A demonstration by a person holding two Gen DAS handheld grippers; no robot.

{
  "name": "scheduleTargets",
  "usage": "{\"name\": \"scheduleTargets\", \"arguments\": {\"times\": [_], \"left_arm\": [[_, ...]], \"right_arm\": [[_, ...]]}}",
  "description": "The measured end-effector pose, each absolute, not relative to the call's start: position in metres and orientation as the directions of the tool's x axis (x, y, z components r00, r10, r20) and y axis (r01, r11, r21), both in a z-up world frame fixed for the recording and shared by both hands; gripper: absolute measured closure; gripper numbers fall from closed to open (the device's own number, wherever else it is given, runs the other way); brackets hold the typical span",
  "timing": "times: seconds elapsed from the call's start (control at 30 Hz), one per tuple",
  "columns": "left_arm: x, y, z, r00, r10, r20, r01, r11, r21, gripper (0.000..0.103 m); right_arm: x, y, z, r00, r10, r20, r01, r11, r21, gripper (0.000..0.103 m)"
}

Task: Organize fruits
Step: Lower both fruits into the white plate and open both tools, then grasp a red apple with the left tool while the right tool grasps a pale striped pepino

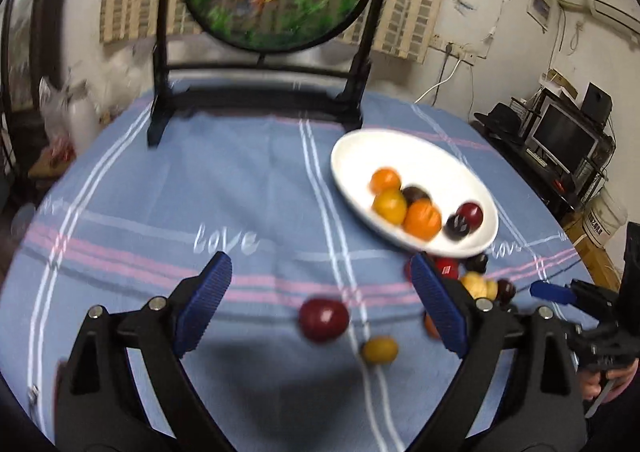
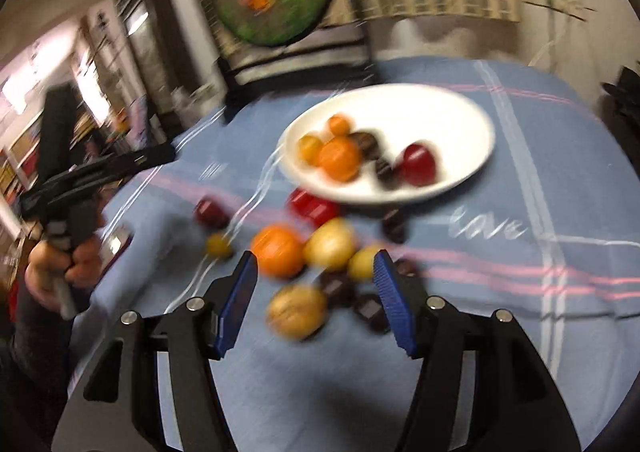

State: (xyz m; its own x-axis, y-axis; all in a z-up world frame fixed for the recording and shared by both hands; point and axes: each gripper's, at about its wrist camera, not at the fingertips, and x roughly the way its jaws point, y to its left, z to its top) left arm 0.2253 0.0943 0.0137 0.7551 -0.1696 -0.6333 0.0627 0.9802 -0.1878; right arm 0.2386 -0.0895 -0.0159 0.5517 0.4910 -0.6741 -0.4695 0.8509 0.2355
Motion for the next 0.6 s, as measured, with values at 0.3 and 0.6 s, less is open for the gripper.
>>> {"name": "scheduleTargets", "arguments": {"times": [0.3, 0.6], "left_arm": [[0.208, 0.101, -0.004, 0.736, -0.166, -0.657, 0.047, 0.98, -0.195, 0.01], [0.21, 0.099, -0.007, 0.727, -0.14, -0.673, 0.033, 0.985, -0.171, 0.01]], "right_arm": [[0.232, -0.06, -0.036, 0.55, 0.393, -0.737, -0.5, 0.862, 0.086, 0.042], [0.242, -0.065, -0.049, 0.514, 0.398, -0.76, -0.472, 0.871, 0.137, 0.053]]}}
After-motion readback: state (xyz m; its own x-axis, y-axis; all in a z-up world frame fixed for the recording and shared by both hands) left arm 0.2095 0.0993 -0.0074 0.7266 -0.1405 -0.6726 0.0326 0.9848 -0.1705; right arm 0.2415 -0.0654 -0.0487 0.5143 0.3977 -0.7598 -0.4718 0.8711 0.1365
